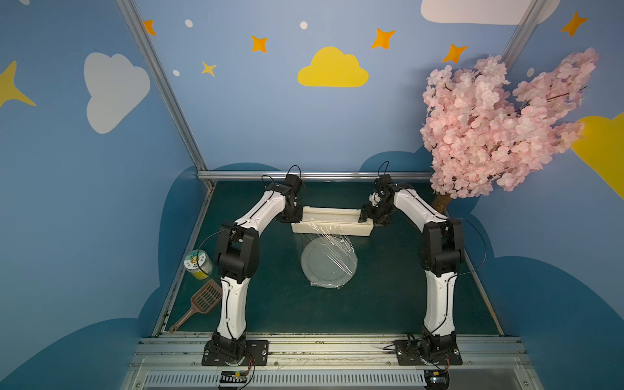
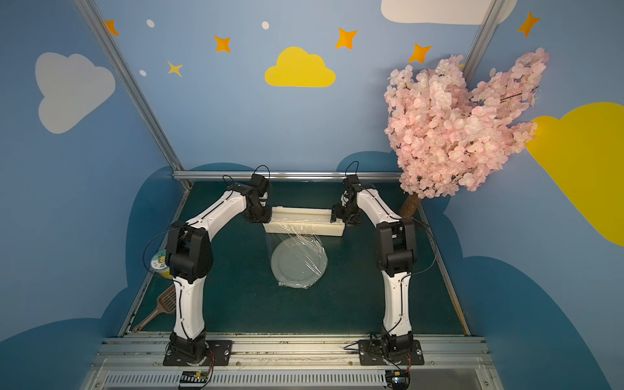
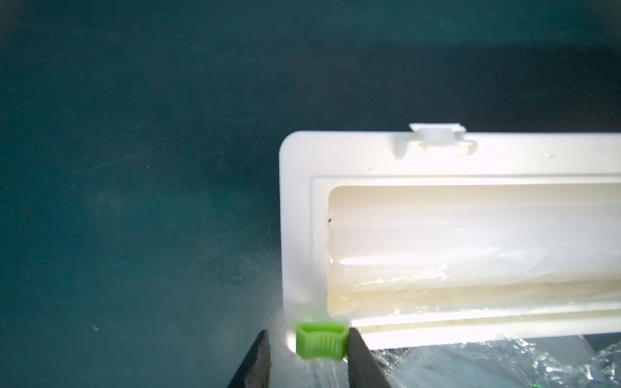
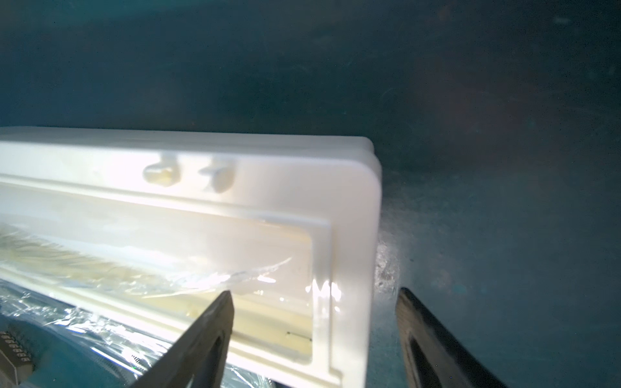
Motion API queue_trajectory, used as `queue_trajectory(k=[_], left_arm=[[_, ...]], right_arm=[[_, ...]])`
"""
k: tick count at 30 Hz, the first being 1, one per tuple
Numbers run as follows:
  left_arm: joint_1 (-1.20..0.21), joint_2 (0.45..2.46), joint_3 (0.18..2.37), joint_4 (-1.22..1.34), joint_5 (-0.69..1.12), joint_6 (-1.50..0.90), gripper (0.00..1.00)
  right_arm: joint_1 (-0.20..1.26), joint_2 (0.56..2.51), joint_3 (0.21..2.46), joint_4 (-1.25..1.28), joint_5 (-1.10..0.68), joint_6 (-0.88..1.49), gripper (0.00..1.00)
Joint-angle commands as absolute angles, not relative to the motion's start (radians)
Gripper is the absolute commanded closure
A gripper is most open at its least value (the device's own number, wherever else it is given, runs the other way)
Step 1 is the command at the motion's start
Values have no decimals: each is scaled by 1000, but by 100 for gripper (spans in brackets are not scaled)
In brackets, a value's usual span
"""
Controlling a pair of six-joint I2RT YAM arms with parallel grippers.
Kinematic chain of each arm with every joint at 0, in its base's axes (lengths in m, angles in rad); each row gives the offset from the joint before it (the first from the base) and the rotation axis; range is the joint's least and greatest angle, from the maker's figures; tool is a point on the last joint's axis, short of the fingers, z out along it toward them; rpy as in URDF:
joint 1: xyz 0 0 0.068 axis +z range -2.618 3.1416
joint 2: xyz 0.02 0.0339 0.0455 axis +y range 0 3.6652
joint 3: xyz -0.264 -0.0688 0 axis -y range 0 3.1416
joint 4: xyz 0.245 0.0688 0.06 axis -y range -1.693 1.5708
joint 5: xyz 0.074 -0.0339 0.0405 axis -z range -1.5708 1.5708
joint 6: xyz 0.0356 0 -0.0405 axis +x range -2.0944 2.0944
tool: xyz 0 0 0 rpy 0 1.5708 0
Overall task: Wrap the plate with plastic wrap
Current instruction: Tear off the plastic wrap from the plastic wrap cutting box.
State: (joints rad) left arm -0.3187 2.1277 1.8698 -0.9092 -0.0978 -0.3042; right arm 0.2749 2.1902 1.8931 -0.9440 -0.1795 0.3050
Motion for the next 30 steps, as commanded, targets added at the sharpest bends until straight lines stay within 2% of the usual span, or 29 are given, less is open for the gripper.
queue_trajectory(k=[1,3,5,7,11,13,16,24,30], left_arm=[[-246,2108,1894,-984,-197,-329,71],[-246,2105,1894,-985,-182,-337,73],[-246,2106,1895,-984,-170,-338,71],[-246,2104,1894,-990,-169,-344,63],[-246,2094,1876,-997,-168,-353,40],[-246,2080,1854,-996,-177,-364,35],[-245,2049,1805,-973,-160,-378,34],[-237,1992,1688,-802,64,-414,34],[-233,2061,1733,-769,129,-417,35]], right_arm=[[261,2236,1909,-1048,-96,293,25],[266,2223,1935,-1063,-101,293,25],[271,2212,1956,-1078,-102,290,25],[275,2199,1972,-1094,-104,286,25],[286,2163,1966,-1109,-112,286,25],[294,2134,1941,-1103,-126,287,25],[309,2091,1881,-1071,-198,290,25],[373,1996,1678,-848,-421,342,24],[363,2085,1741,-766,-484,374,24]])
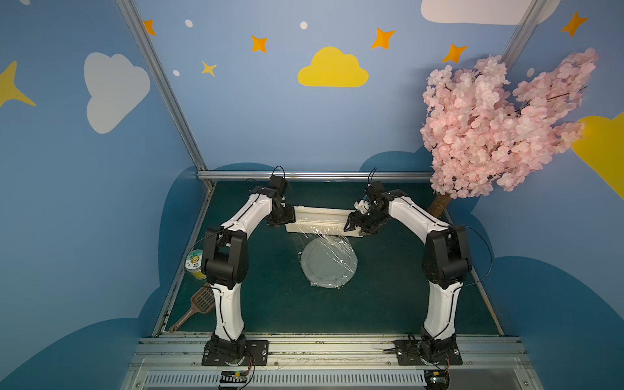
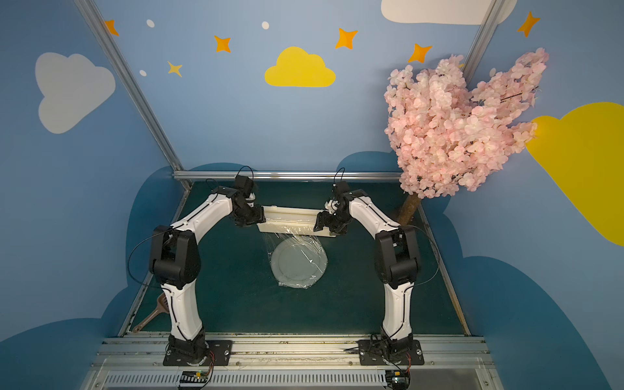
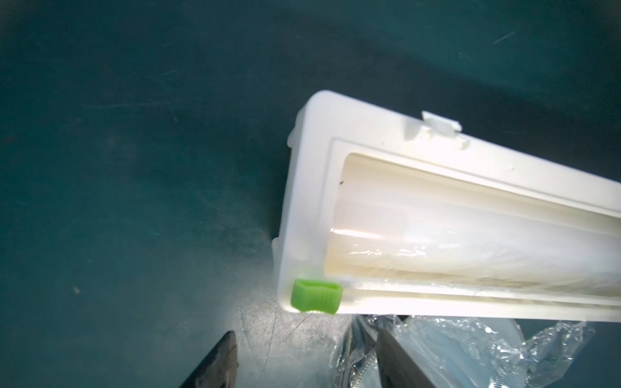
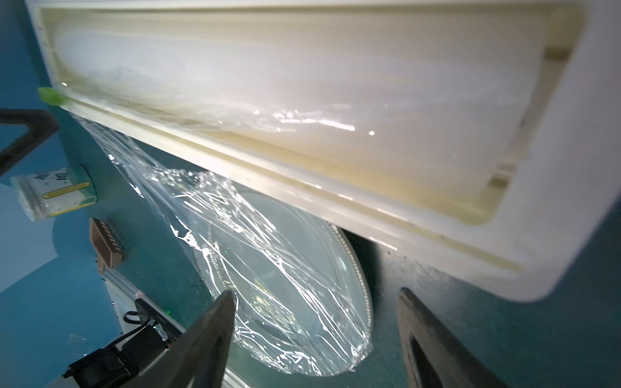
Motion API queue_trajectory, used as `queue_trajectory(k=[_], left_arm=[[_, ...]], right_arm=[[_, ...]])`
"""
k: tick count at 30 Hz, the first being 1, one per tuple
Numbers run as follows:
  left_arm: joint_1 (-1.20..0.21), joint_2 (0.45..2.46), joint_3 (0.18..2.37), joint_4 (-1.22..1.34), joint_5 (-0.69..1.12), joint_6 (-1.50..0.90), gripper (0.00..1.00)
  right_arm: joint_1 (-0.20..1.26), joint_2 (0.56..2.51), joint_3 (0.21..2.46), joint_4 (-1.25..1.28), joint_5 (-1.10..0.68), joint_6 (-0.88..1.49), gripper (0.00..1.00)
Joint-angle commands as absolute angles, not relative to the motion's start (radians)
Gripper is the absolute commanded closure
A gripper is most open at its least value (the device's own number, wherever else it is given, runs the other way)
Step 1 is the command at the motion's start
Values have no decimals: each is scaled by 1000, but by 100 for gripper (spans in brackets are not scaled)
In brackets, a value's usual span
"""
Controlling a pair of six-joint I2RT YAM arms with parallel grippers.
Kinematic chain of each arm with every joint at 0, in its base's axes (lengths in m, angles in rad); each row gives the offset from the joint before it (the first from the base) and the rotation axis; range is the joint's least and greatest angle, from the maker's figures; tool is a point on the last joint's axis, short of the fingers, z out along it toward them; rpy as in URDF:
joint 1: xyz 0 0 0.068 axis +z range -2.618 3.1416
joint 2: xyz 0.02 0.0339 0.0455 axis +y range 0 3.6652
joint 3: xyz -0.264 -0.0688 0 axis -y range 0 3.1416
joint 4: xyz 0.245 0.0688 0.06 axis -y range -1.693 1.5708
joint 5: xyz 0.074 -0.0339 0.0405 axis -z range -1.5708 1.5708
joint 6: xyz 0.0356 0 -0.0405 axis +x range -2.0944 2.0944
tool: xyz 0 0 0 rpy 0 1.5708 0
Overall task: Wrap the plate with plastic wrap
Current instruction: Tear off the plastic wrap from the plastic wrap cutting box, then move the plastic wrap cutting box to the center of the board.
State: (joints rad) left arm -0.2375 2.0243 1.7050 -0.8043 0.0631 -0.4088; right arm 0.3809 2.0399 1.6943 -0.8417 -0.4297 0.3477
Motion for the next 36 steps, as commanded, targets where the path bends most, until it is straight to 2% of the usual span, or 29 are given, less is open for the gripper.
queue_trajectory(k=[1,9,12,15,20,23,25,28,31,36], left_arm=[[-231,2078,1751,-767,141,-417,35],[-204,2220,1939,-765,227,-429,35],[-180,2243,1975,-762,314,-438,36],[-166,2176,1888,-746,298,-445,36],[-170,1950,1626,-627,241,-449,35],[-180,1840,1491,-579,247,-452,36],[-183,1796,1391,-484,324,-472,36],[-184,1811,1327,-395,417,-515,36],[-185,1889,1363,-397,460,-537,37],[-186,2031,1503,-475,378,-527,40]], right_arm=[[357,2111,1774,-767,-493,374,24],[306,2295,2059,-824,-502,346,24],[297,2318,2118,-861,-507,330,25],[304,2249,2045,-871,-502,318,26],[354,2047,1772,-780,-450,278,27],[402,2010,1697,-768,-393,231,30],[428,2029,1700,-794,-351,207,31],[446,2071,1727,-824,-332,208,32],[449,2087,1742,-817,-334,227,31],[444,2129,1787,-851,-312,235,30]])
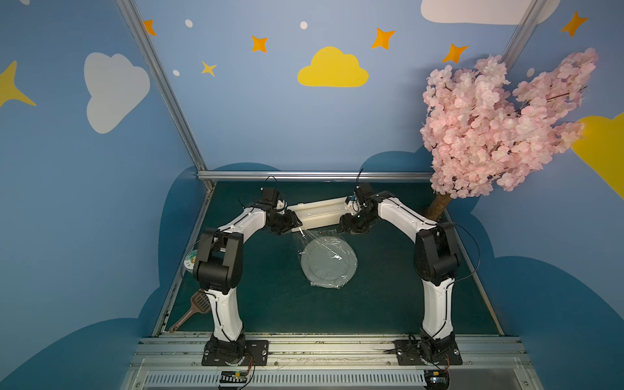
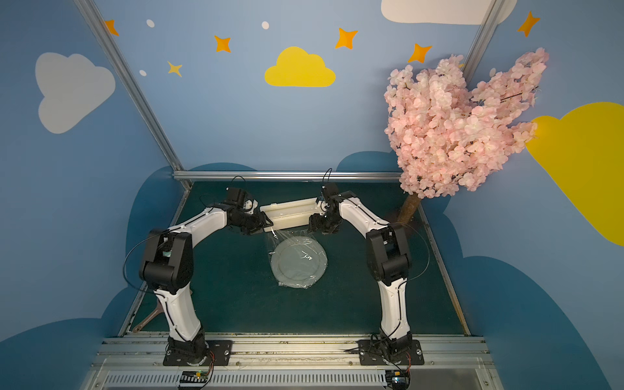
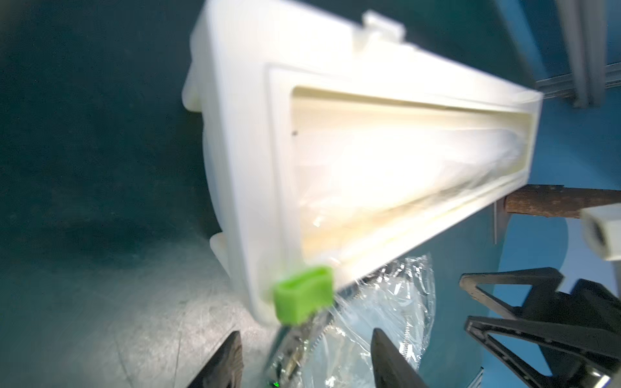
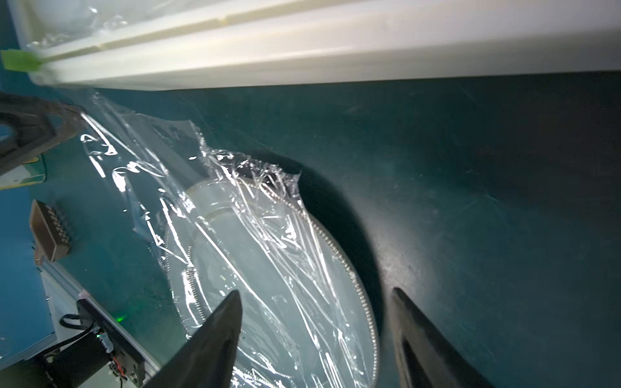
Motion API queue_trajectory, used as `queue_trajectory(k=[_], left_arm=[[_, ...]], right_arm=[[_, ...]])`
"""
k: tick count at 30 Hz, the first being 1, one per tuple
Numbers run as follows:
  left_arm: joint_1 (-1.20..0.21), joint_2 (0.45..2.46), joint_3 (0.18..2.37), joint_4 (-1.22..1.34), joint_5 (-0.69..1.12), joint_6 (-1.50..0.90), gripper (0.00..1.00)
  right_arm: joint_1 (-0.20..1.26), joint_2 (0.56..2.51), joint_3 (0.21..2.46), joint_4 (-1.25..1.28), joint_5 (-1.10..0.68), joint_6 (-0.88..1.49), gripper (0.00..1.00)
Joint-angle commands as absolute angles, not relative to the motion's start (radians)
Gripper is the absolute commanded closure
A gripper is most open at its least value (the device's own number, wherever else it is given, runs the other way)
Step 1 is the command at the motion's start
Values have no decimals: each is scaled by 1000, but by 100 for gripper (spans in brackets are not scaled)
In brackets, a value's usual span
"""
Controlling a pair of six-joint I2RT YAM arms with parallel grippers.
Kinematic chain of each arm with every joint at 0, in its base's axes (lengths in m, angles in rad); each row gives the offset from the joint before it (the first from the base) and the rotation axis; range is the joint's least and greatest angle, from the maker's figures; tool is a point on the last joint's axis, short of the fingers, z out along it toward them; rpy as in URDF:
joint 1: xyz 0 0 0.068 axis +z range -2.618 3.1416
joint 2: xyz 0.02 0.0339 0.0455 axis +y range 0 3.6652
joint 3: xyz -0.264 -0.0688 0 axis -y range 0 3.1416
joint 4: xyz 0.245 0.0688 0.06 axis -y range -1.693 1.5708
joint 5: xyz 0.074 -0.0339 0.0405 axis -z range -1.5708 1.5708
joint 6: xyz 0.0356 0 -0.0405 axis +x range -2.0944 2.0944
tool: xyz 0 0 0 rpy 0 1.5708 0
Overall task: Wrap the plate with plastic wrap
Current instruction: Move the plastic wrap cutting box to the center of the board, then cover the plate with plastic wrap.
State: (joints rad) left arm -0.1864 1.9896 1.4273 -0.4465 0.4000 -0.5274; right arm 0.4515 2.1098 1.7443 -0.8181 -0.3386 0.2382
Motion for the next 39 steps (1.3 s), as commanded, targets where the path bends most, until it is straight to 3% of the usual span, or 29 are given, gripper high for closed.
queue_trajectory(k=[1,12,24,34,37,39], left_arm=[[-184,2059,1543,-500,349,-520,41],[-127,2286,2000,-689,410,-492,44],[-132,1986,1401,-387,557,-562,47],[-160,2077,1387,-362,572,-574,49],[-168,2083,1386,-355,566,-578,51],[-175,2082,1384,-346,556,-580,52]], right_arm=[[445,2134,1789,-850,-315,235,30],[434,2176,1830,-847,-337,230,30],[446,2211,1852,-868,-341,184,36],[471,2257,1856,-799,-392,222,48],[471,2261,1847,-778,-403,234,58],[472,2260,1843,-774,-403,236,69]])
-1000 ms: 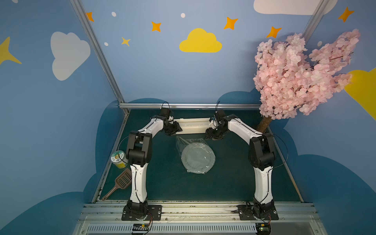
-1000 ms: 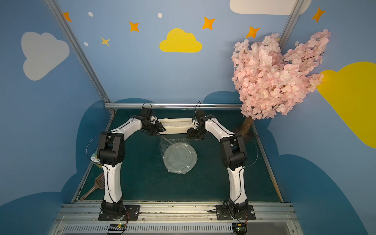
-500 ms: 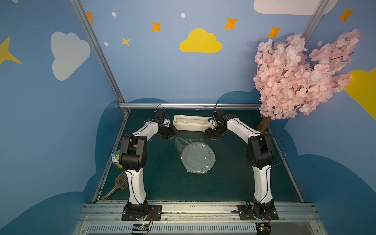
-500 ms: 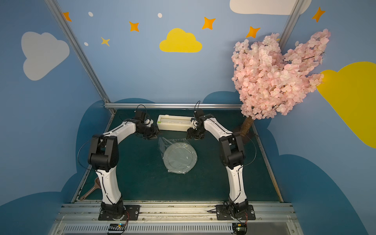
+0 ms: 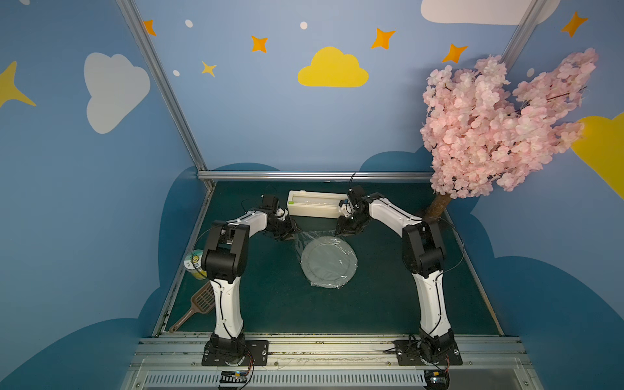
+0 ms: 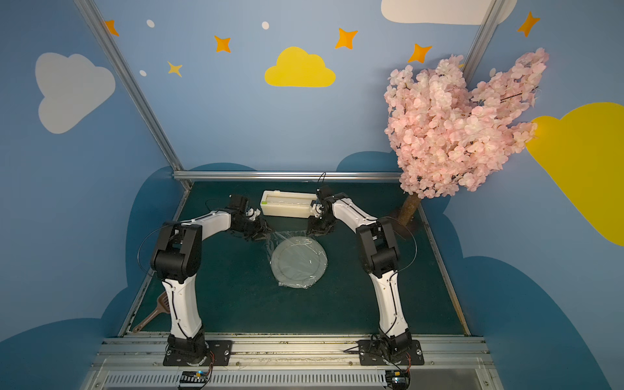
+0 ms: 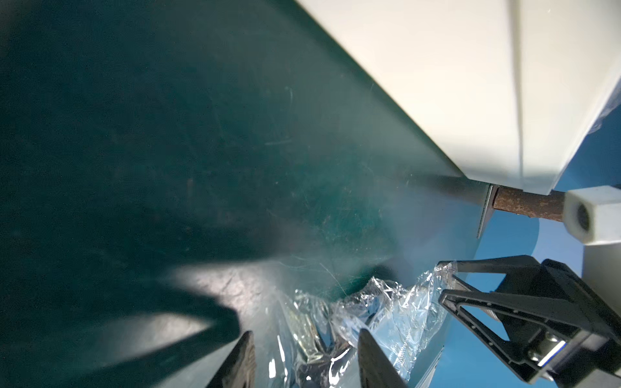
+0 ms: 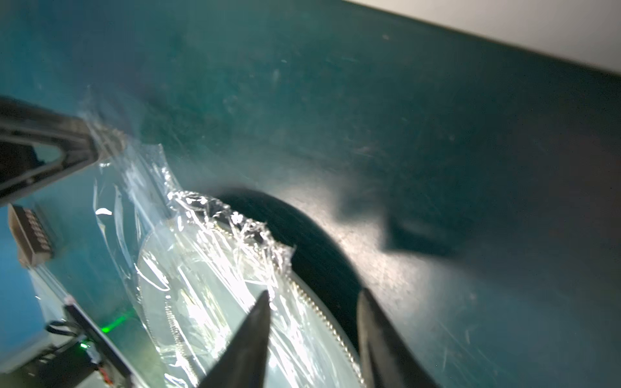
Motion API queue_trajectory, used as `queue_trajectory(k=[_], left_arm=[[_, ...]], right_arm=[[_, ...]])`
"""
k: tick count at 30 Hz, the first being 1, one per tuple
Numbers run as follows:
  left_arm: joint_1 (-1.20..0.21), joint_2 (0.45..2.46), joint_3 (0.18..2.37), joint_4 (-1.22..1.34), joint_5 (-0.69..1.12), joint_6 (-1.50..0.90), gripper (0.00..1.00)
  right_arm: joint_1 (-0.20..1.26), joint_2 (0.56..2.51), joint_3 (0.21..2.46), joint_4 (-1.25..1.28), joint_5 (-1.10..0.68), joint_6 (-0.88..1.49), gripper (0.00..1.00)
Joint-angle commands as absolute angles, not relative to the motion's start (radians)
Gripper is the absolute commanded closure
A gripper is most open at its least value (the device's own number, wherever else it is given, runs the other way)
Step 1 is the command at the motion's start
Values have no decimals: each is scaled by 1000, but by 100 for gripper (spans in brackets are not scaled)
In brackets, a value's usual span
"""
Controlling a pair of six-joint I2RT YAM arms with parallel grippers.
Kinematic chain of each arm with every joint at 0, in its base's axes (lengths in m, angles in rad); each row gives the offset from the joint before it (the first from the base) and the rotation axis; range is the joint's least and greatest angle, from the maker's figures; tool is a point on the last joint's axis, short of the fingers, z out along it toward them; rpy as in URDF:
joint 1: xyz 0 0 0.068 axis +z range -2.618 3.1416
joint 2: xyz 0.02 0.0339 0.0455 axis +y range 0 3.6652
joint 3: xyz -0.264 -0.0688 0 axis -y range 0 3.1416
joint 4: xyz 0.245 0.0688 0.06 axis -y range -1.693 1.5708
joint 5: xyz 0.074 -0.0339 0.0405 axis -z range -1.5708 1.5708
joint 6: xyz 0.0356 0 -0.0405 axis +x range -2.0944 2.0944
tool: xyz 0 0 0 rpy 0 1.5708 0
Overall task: Wrap the plate with plastic wrap
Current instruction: Cover the plate with plastic wrap.
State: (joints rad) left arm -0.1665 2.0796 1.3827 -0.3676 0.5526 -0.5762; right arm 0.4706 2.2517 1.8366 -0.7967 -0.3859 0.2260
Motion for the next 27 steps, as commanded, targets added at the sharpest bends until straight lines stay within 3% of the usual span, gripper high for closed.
queue_trajectory(k=[1,4,11,27], left_arm=[[-178,2082,1383,-342,552,-582,53],[-191,2082,1381,-324,539,-580,64],[-228,2050,1410,-364,443,-548,84],[-233,2131,1498,-506,347,-517,89]], right_arm=[[471,2259,1842,-775,-398,234,76],[469,2253,1841,-786,-370,224,99],[443,2197,1805,-791,-303,214,100],[416,2252,1784,-777,-274,219,100]])
